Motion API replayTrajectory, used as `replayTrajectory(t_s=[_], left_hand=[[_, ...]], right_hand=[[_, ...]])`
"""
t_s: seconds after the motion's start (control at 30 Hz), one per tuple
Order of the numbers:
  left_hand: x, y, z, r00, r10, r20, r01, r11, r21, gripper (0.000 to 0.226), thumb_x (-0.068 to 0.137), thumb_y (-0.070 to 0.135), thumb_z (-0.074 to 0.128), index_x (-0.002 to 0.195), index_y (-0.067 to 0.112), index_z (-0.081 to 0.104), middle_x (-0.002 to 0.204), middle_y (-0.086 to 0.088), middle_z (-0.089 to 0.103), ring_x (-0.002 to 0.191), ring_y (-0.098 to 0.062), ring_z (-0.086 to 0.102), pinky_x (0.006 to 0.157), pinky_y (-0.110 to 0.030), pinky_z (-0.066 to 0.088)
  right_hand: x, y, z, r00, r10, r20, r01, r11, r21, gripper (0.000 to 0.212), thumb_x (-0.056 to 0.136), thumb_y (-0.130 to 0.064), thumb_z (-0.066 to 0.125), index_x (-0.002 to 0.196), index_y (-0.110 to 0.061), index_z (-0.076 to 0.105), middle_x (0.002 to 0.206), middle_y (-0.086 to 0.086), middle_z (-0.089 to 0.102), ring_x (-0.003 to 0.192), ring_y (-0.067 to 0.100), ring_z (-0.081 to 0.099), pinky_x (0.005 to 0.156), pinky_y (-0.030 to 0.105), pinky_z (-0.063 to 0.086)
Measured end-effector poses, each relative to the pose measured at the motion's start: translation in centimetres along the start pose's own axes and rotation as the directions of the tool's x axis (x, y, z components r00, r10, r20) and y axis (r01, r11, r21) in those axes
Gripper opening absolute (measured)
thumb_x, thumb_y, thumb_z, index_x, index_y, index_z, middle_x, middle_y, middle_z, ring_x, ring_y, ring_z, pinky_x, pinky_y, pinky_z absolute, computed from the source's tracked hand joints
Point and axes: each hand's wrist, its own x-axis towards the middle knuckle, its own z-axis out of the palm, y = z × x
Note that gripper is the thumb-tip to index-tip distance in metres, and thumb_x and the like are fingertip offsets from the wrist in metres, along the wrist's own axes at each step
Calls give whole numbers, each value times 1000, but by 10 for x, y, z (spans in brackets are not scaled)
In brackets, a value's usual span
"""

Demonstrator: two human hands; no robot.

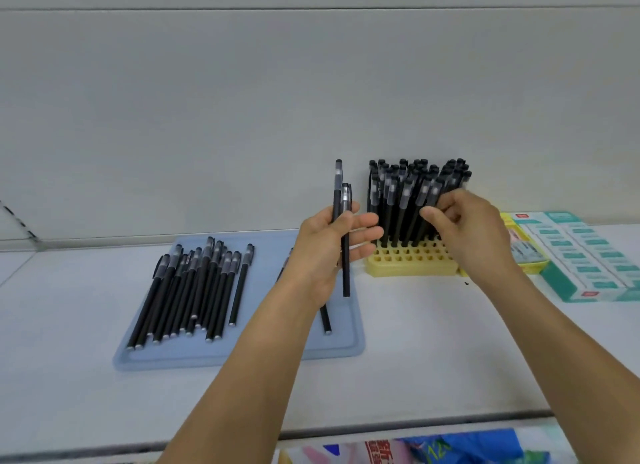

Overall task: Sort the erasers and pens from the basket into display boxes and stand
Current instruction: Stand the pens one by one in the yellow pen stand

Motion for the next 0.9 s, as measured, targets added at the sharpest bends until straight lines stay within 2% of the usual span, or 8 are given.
replayTrajectory(t_s=[0.1,0.17,0.27,0.37,0.5,0.63,0.73,0.9], left_hand=[[-4,-4,1,999,3,34,-5,999,45,25,104,15,42,123,9,56,104,-12,73,95,-25,72,83,-36,59],[-6,-6,4,996,28,80,-37,993,114,25,104,17,42,124,12,56,103,-13,73,94,-26,72,85,-39,58],[-10,-8,12,980,71,185,-112,968,224,27,104,17,43,126,17,57,99,-14,73,90,-27,72,86,-43,58],[-14,-11,18,965,136,226,-198,940,278,31,104,14,43,131,22,55,93,-15,72,84,-24,72,81,-37,59],[-16,-21,22,958,187,217,-256,898,357,37,104,15,41,139,25,48,100,-13,71,88,-23,71,82,-33,59],[-13,-24,15,971,206,124,-238,895,378,37,104,17,38,138,29,46,107,-1,71,96,-9,69,86,-31,57],[-11,-21,9,980,183,76,-198,927,319,32,105,17,39,134,26,50,102,-2,73,93,-11,70,82,-30,58],[-12,-23,9,991,127,48,-135,957,258,30,104,19,41,132,22,52,100,-5,74,91,-15,71,80,-32,59]], right_hand=[[-17,-13,-3,991,3,-137,21,984,174,27,89,-45,61,96,-20,51,73,-5,57,71,16,56,66,37,45],[-25,-29,-4,996,-80,-38,88,930,357,18,91,-37,61,90,-20,61,77,-4,63,73,13,59,68,32,48],[-26,-48,-3,971,-151,187,29,847,531,10,91,-27,64,85,-21,69,76,-7,67,67,2,57,62,15,46],[-24,-51,-7,963,-134,233,-38,791,610,11,90,-20,66,82,-14,72,65,-6,63,58,2,53,54,13,42],[-26,-46,-10,958,-114,262,-68,801,595,22,92,-18,64,73,-8,69,52,-9,54,46,3,43,45,12,34],[-15,-34,-25,999,33,-3,-25,823,568,19,94,-19,59,81,-5,63,68,4,66,45,14,54,43,21,41],[-8,-17,-35,992,16,-124,36,913,405,17,93,-23,56,83,-9,59,74,6,67,50,18,61,54,34,50],[-1,1,-30,992,-30,-122,56,975,215,23,92,-40,50,87,-19,56,77,0,67,62,22,66,68,50,55]])
